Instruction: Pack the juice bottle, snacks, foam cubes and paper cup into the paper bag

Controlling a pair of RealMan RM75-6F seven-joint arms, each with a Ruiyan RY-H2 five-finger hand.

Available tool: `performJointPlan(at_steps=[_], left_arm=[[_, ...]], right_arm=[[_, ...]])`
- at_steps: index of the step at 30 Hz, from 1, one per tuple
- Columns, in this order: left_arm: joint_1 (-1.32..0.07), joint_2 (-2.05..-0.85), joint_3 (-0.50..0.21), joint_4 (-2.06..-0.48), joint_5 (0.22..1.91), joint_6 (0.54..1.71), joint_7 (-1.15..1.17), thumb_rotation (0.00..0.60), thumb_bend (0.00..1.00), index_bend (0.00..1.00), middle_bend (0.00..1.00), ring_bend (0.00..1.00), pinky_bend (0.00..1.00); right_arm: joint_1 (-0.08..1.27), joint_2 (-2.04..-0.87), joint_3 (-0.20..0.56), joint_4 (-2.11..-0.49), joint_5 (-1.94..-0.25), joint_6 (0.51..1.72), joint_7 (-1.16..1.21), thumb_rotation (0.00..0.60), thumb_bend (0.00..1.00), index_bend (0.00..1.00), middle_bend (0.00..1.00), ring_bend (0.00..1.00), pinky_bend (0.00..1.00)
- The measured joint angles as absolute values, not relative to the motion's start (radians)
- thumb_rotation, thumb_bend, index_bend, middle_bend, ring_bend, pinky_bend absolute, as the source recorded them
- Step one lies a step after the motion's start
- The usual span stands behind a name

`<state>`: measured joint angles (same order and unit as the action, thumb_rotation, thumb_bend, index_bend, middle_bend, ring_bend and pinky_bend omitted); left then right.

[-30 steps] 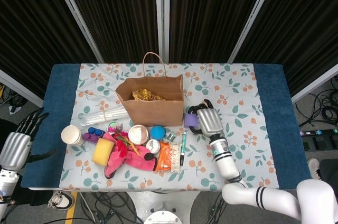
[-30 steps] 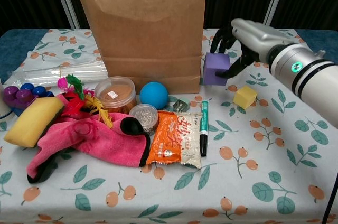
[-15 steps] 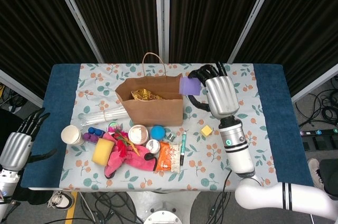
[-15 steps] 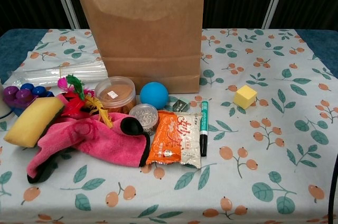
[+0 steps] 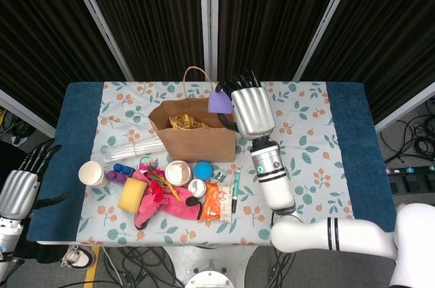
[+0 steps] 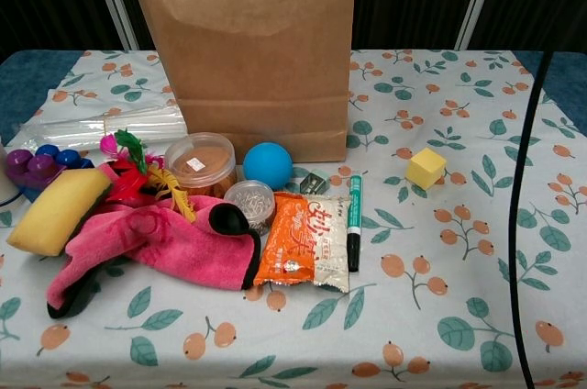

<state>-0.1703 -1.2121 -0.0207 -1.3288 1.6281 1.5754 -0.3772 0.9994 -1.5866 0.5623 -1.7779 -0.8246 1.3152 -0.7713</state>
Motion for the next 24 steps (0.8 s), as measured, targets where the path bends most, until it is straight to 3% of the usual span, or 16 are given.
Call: performJointPlan(at_steps=[4,7,17,24], left_arm=[[-0.166,-1.212,-0.024,-1.323,1.618,1.578,-0.385,0.600,0.09,0.13,0.10,0.06,0.16],[-0.166,-1.213,-0.023,-1.318,1.619,1.575,-0.387,0.600,0.09,0.13,0.10,0.06,0.16],[-0.168,-1.214,-0.024,-1.327,1.626,1.578,-0.380,0.600,0.09,0.13,0.10,0.06,0.16],[-0.178,-1.220,-0.021,-1.332,1.637,1.569,-0.376,0.600,0.09,0.13,0.10,0.06,0.16]], right_arm=[[1.049,-1.602,0.570,-1.757,-0.719,1.278,-0.808,0.600,0.01,0.12,0.24,0.02,0.00],[1.072,-1.598,0.567,-1.754,-0.695,1.247,-0.809,0.600,0.00,0.07,0.20,0.00,0.00],[1.031,-1.532,0.527,-1.830,-0.781,1.298,-0.756,0.600,0.00,0.06,0.21,0.01,0.00],[0.870,-1.401,0.419,-1.949,-0.891,1.404,-0.719,0.600,0.00,0.14,0.31,0.14,0.00]])
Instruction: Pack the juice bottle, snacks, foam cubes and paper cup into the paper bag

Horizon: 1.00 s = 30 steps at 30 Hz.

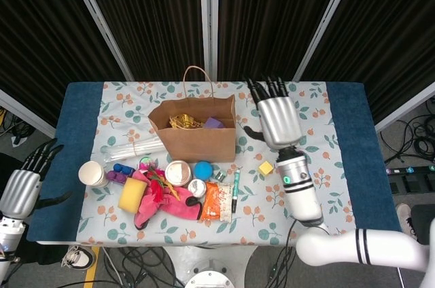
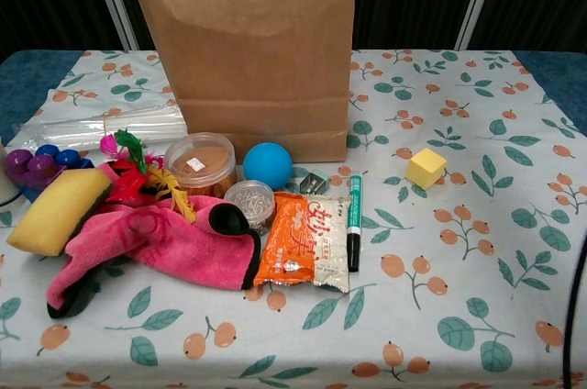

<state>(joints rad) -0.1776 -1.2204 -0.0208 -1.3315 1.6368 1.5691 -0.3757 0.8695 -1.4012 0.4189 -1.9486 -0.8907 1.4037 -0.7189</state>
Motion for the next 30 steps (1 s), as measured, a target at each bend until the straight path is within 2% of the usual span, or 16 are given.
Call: performJointPlan(at_steps=[4,7,11,16,22,30], left_arm=[[-0.182,-1.227,-0.019,-1.332,1.640,1.562,-0.372,0.600,0.09,0.13,0.10,0.06,0.16],[-0.183,-1.230,-0.018,-1.331,1.640,1.561,-0.370,0.600,0.09,0.13,0.10,0.06,0.16],[-0.182,-1.230,-0.020,-1.334,1.638,1.565,-0.366,0.600,0.09,0.13,0.10,0.06,0.16],[-0.182,-1.223,-0.022,-1.341,1.637,1.567,-0.363,0.600,0.09,0.13,0.10,0.06,0.16],[-0.181,-1.223,-0.020,-1.341,1.638,1.569,-0.365,0.600,0.09,0.13,0.10,0.06,0.16],[-0.176,-1.222,-0.020,-1.332,1.634,1.573,-0.374,0.600,0.09,0.13,0.10,0.06,0.16]], right_arm=[[0.777,-1.339,0.313,-1.963,-0.921,1.418,-0.680,0.600,0.00,0.25,0.38,0.22,0.04],[0.741,-1.317,0.233,-1.940,-0.932,1.380,-0.658,0.600,0.02,0.28,0.40,0.24,0.06],[0.728,-1.315,0.152,-1.855,-0.969,1.280,-0.646,0.600,0.05,0.28,0.39,0.23,0.07],[0.727,-1.364,0.062,-1.681,-1.044,1.141,-0.625,0.600,0.05,0.28,0.35,0.17,0.05],[0.741,-1.466,0.025,-1.559,-1.079,1.044,-0.626,0.600,0.05,0.27,0.33,0.15,0.05],[0.748,-1.548,0.038,-1.480,-1.073,1.022,-0.642,0.600,0.05,0.27,0.33,0.15,0.05]])
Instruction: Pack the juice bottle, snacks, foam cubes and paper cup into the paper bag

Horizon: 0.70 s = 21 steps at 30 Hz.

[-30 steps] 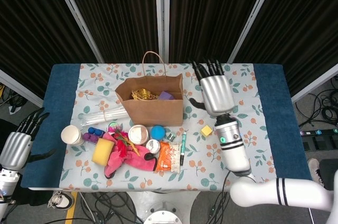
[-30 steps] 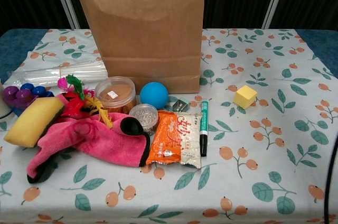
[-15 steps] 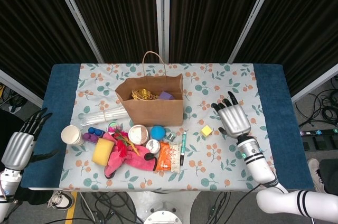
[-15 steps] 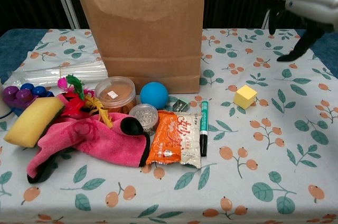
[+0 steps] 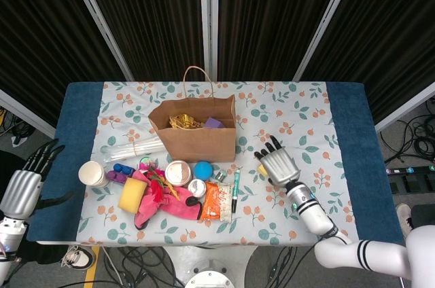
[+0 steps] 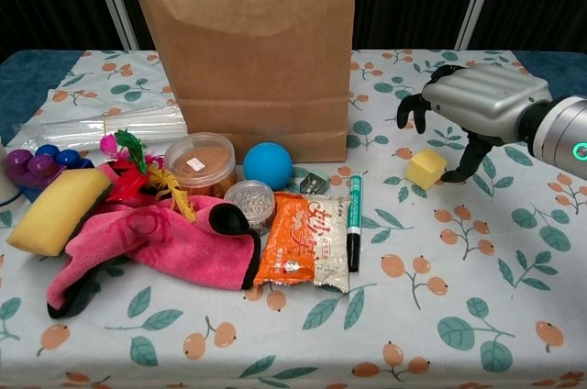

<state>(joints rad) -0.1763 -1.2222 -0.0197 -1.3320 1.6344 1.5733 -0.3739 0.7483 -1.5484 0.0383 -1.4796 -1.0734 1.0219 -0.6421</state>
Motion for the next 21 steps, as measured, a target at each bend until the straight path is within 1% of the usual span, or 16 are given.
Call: performJointPlan(at_steps=[8,15,21], left_arm=[[-0.172,-1.222,-0.020,-1.321,1.630,1.576,-0.387,0.600,0.09,0.13,0.10,0.06,0.16],[-0.172,-1.224,-0.020,-1.314,1.629,1.576,-0.392,0.600,0.09,0.13,0.10,0.06,0.16],[-0.172,-1.228,-0.017,-1.305,1.630,1.570,-0.398,0.600,0.09,0.13,0.10,0.06,0.16]], right_arm=[[0.754,-1.591,0.047,-1.426,-1.042,0.994,-0.678,0.600,0.07,0.27,0.33,0.15,0.04],[0.754,-1.614,0.053,-1.394,-1.034,0.980,-0.682,0.600,0.10,0.27,0.36,0.17,0.04],[0.754,-1.626,0.055,-1.373,-1.049,0.963,-0.660,0.600,0.15,0.31,0.39,0.20,0.07]])
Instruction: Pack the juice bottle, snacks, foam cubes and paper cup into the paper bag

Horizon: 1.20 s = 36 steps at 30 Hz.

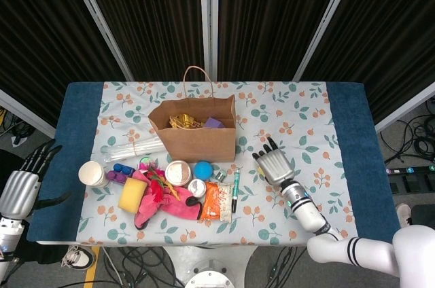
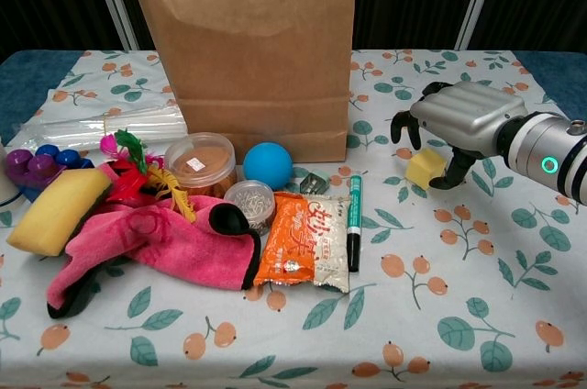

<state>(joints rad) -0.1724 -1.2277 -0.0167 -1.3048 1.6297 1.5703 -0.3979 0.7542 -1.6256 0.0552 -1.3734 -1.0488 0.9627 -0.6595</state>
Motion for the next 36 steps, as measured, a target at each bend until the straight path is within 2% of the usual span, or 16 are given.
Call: performJointPlan(at_steps=[12,20,26,31,36], left_arm=[[-0.177,-1.231,-0.018,-1.298,1.636,1.575,-0.407,0.600,0.09,0.13,0.10,0.06,0.16],[-0.175,-1.222,-0.019,-1.311,1.636,1.580,-0.401,0.600,0.09,0.13,0.10,0.06,0.16],[-0.177,-1.226,-0.012,-1.326,1.650,1.580,-0.398,0.600,0.09,0.13,0.10,0.06,0.16],[-0.182,-1.230,-0.009,-1.337,1.655,1.572,-0.387,0.600,0.09,0.13,0.10,0.06,0.16],[-0.194,-1.232,-0.012,-1.348,1.659,1.563,-0.377,0.600,0.09,0.13,0.10,0.06,0.16]], right_arm=[[0.741,-1.625,0.058,-1.368,-1.085,0.981,-0.637,0.600,0.24,0.50,0.52,0.36,0.22],[0.728,-1.551,0.095,-1.479,-1.148,1.063,-0.616,0.600,0.24,0.50,0.53,0.36,0.22],[0.736,-1.420,0.218,-1.691,-1.173,1.151,-0.613,0.600,0.24,0.52,0.54,0.37,0.22],[0.775,-1.295,0.392,-1.886,-1.125,1.191,-0.636,0.600,0.24,0.52,0.54,0.37,0.22],[0.870,-1.261,0.501,-1.939,-1.001,1.198,-0.701,0.600,0.24,0.52,0.54,0.37,0.22]])
